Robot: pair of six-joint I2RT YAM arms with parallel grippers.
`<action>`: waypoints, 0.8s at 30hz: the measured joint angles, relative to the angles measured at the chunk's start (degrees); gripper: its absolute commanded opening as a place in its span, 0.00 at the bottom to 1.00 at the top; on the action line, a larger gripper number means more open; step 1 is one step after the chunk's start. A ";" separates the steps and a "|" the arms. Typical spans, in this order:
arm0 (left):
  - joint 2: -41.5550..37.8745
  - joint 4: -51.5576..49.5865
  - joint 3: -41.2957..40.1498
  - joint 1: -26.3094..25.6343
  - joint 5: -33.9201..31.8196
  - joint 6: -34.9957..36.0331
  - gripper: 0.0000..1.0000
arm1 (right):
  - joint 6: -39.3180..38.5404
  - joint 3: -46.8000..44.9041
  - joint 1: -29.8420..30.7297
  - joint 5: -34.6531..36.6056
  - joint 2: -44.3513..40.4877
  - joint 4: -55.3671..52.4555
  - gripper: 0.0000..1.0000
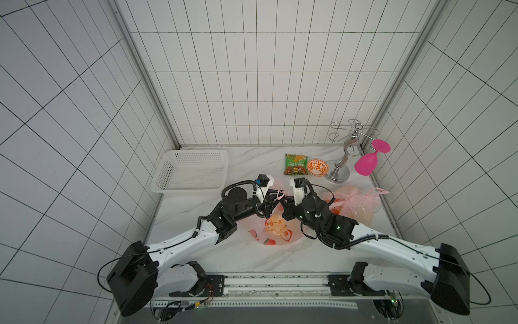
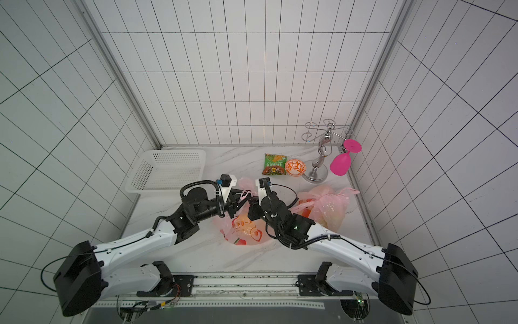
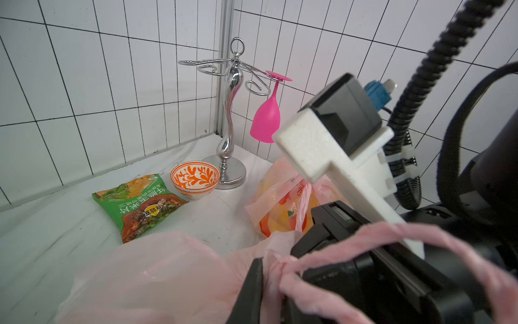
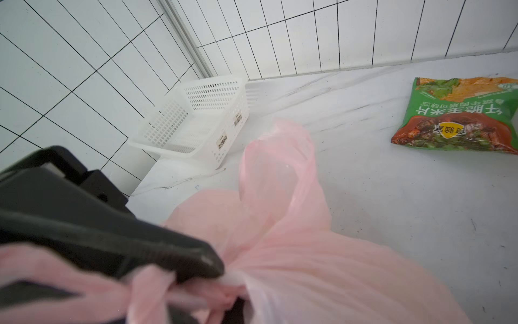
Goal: Place the banana into a plastic bag & tie a knot
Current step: Cross the plastic bag at the center of the board.
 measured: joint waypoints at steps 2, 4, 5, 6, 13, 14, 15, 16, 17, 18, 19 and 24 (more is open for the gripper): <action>-0.39 0.24 0.00 -0.02 -0.39 -0.24 0.16 | -0.46 -0.11 -0.98 -0.04 -0.04 1.84 0.00; -0.81 0.55 0.00 -0.07 -0.57 -0.48 0.17 | -0.90 -0.72 -2.23 -1.01 -0.31 4.72 0.00; -0.85 0.85 0.00 -0.11 -0.57 -0.68 0.17 | -1.09 -1.16 -3.02 -2.14 -0.48 6.25 0.00; -0.85 1.09 0.02 -0.15 -0.55 -0.81 0.17 | -1.18 -1.57 -3.67 -3.19 -0.66 7.72 0.00; 0.85 2.05 2.73 -0.26 -0.48 -2.97 0.17 | -1.88 -3.93 -6.73 -13.31 -0.35 17.94 0.00; 1.05 2.25 3.02 -0.26 -0.50 -3.21 0.17 | -1.75 -4.92 -7.06 -14.82 -0.28 19.85 0.00; 1.05 2.25 3.08 -0.26 -0.52 -3.39 0.17 | -1.53 -5.92 -7.43 -16.48 -0.22 21.66 0.00; 1.05 2.23 3.08 -0.26 -0.55 -3.54 0.17 | -1.31 -6.71 -7.63 -17.99 -0.11 23.17 0.00; 1.05 2.01 3.08 -0.26 -0.61 -3.74 0.18 | -0.85 -7.78 -7.85 -19.85 0.09 25.09 0.00; 1.05 1.88 3.08 -0.26 -0.79 -3.85 0.19 | -0.55 -8.87 -7.91 -21.59 0.28 27.28 0.00; 1.05 1.46 3.04 -0.26 -0.98 -3.96 0.20 | -0.15 -9.99 -7.93 -22.99 0.39 29.35 0.00; 0.46 1.05 0.68 -0.66 -0.94 -5.05 0.21 | 3.45 -16.81 -8.22 -28.39 1.60 41.55 0.00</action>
